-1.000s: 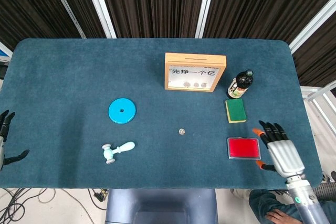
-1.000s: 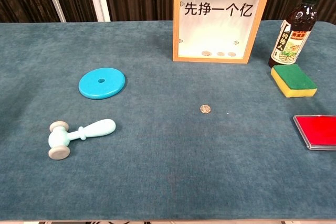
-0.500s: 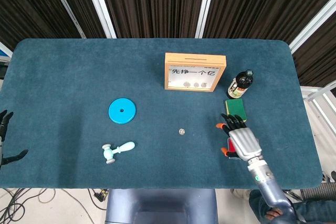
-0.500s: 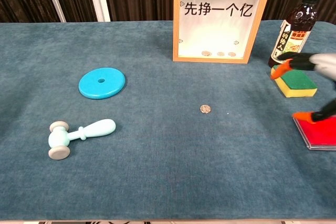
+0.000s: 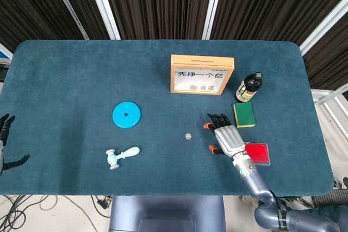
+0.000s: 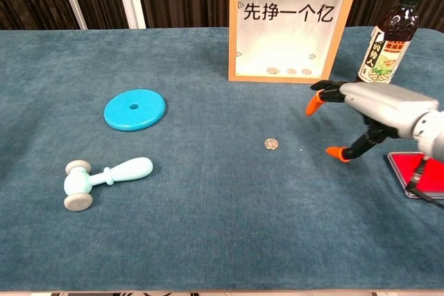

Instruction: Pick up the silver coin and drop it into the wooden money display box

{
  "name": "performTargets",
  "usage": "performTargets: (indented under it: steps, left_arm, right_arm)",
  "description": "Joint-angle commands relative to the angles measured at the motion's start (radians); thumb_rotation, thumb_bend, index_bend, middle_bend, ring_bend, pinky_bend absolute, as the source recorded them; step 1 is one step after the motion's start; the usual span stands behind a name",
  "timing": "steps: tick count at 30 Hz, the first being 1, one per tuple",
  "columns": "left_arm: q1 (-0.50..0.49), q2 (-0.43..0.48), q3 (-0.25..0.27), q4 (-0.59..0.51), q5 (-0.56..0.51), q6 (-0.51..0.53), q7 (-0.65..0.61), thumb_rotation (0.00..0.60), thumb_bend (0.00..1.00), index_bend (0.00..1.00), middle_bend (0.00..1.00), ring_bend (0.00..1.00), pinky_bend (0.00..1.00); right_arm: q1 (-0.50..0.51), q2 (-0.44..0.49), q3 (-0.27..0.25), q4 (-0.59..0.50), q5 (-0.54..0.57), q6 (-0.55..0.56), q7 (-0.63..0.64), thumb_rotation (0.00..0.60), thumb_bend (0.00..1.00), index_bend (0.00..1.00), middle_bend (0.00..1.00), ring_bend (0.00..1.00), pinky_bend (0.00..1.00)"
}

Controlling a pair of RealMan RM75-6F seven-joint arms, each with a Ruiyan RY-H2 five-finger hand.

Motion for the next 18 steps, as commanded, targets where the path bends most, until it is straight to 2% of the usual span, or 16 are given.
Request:
performTargets:
  steps: [1,7,18]
  left_arm:
    - [0.000,0.001,0.000,0.000,-0.002,-0.001,0.000,0.600,0.03,0.03,0.00,0.00,0.05]
    - [-0.001,0.002,-0.003,0.002,-0.009,-0.004,-0.005,0.600,0.03,0.03,0.00,0.00,0.05]
    - [-0.001,0.004,-0.005,0.004,-0.015,-0.007,-0.010,0.600,0.03,0.03,0.00,0.00,0.05]
  right_arm:
    - [0.013,-0.022,-0.003,0.016,0.011,-0.009,-0.007,0.600,0.39,0.32,0.03,0.00,0.00]
    - [0.030,-0.067,-0.011,0.046,-0.002,0.005,-0.001,0.600,0.39,0.40,0.03,0.00,0.00]
    - [0.082,-0.130,0.010,0.109,0.036,-0.032,0.003,0.600,0.40,0.40,0.03,0.00,0.00]
